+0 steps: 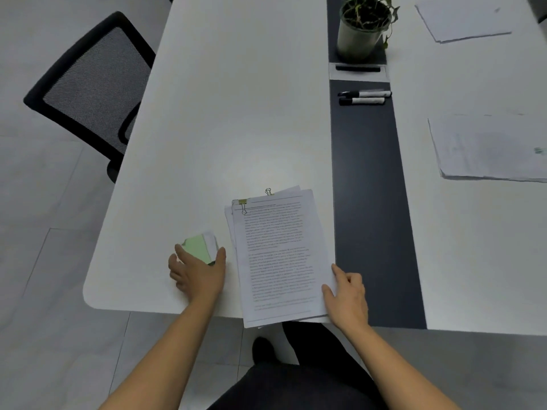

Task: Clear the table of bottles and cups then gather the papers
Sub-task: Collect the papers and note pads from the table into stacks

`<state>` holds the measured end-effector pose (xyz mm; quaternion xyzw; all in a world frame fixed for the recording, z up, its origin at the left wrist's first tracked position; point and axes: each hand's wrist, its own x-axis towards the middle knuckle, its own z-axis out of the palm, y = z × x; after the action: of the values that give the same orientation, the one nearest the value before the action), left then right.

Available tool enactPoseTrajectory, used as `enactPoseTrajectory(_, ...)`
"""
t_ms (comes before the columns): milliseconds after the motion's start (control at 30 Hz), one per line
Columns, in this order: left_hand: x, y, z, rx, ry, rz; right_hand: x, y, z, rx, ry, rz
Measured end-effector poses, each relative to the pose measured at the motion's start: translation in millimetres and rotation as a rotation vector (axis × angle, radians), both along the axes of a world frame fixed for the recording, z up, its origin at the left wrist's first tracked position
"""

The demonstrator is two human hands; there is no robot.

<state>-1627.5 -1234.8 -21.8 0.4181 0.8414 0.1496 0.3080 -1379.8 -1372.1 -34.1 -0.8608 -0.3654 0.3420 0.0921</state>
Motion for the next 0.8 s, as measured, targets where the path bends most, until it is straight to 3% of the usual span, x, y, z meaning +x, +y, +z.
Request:
enactPoseTrajectory(167,33,-67,4,-0.109,-0.260,-0.013,-28,-5,4,-0.052,0.097,-0.063)
enactPoseTrajectory(333,38,-68,4,-0.162,-0.207,-0.159,-45,-14,3,-0.044,0.156,-0.055)
enactPoseTrajectory(500,21,-63,16,-0.133,-0.335,-0.239,-34,-16,11,-0.044,0.221,-0.033)
enactPoseTrajectory(667,8,-82,66,0.085,-0.355,-0.299,-24,-28,61,0.231,0.285,-0.127)
enactPoseTrajectory(800,7,-117,111,0.216,-0.496,-0.314,-9,-75,111,0.457,0.313,-0.197)
